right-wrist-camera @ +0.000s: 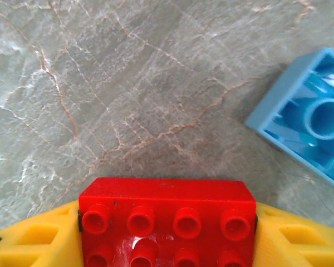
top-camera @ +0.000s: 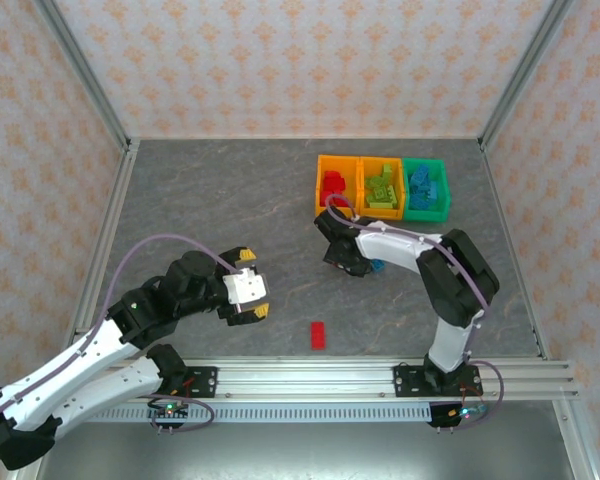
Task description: Sort the legos into containers by color
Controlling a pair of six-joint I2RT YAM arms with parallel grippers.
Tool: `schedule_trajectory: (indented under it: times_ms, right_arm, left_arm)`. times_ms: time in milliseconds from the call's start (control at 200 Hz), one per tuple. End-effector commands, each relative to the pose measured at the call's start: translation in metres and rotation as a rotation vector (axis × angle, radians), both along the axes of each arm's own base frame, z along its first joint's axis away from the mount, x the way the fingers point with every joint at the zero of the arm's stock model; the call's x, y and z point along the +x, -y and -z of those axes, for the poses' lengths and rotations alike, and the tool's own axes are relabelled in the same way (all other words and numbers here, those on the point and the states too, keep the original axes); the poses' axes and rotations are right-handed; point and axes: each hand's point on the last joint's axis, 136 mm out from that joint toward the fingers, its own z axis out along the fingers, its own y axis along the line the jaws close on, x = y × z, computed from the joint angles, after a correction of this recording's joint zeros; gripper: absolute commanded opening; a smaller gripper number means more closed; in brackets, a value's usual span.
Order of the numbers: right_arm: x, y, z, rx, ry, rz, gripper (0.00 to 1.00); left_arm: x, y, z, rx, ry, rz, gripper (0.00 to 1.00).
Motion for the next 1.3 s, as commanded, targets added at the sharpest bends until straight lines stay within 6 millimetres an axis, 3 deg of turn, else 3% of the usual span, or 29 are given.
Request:
schedule_trajectory:
  times_ms: [0, 130, 280, 405, 550, 651, 751, 886, 1071, 1176, 1296]
  right_arm:
    - [0.012, 0.004, -0.055, 0.042, 0.167, 0.008, 0.57]
    - [0.038, 0.006, -0.117, 0.074, 0.345, 0.004, 0.56]
    - [0.092, 0.007, -0.144, 0.208, 0.393, 0.107, 0.57]
    - [0.143, 0.002, -0.148, 0.237, 0.410, 0.170, 0.57]
    - [0.196, 0.005, -0.132, 0.248, 0.400, 0.232, 0.57]
    - [0.223, 0.000, -0.127, 0.259, 0.379, 0.225, 0.58]
    - [0.234, 0.001, -0.125, 0.209, 0.360, 0.211, 0.66]
    - [0.237, -0.001, -0.139, 0.215, 0.363, 0.182, 0.85]
    - [0.217, 0.000, -0.169, 0.233, 0.375, 0.124, 0.89]
    - [0.183, -0.001, -0.197, 0.261, 0.405, 0.045, 0.89]
    - [0.118, -0.001, -0.211, 0.233, 0.435, -0.104, 0.89]
  left_arm:
    - [-0.001, 0.002, 0.001, -0.016, -0.002, 0.016, 1.00]
    - [0.004, 0.002, -0.003, -0.048, -0.004, 0.004, 1.00]
    - [0.004, 0.005, -0.007, -0.081, -0.035, 0.020, 1.00]
    - [0.005, 0.001, -0.004, -0.064, -0.041, 0.004, 1.00]
    - [0.004, -0.001, -0.006, -0.076, -0.036, -0.009, 1.00]
    - [0.002, -0.003, -0.004, -0.079, -0.034, -0.012, 1.00]
    - [0.002, -0.005, -0.002, -0.073, -0.031, -0.020, 1.00]
    - [0.002, -0.005, -0.001, -0.068, -0.030, -0.016, 1.00]
    - [0.002, -0.005, -0.001, -0.064, -0.033, -0.011, 1.00]
    - [0.001, -0.005, -0.002, -0.066, -0.031, -0.010, 1.00]
    - [0.000, -0.004, -0.003, -0.071, -0.033, -0.004, 1.00]
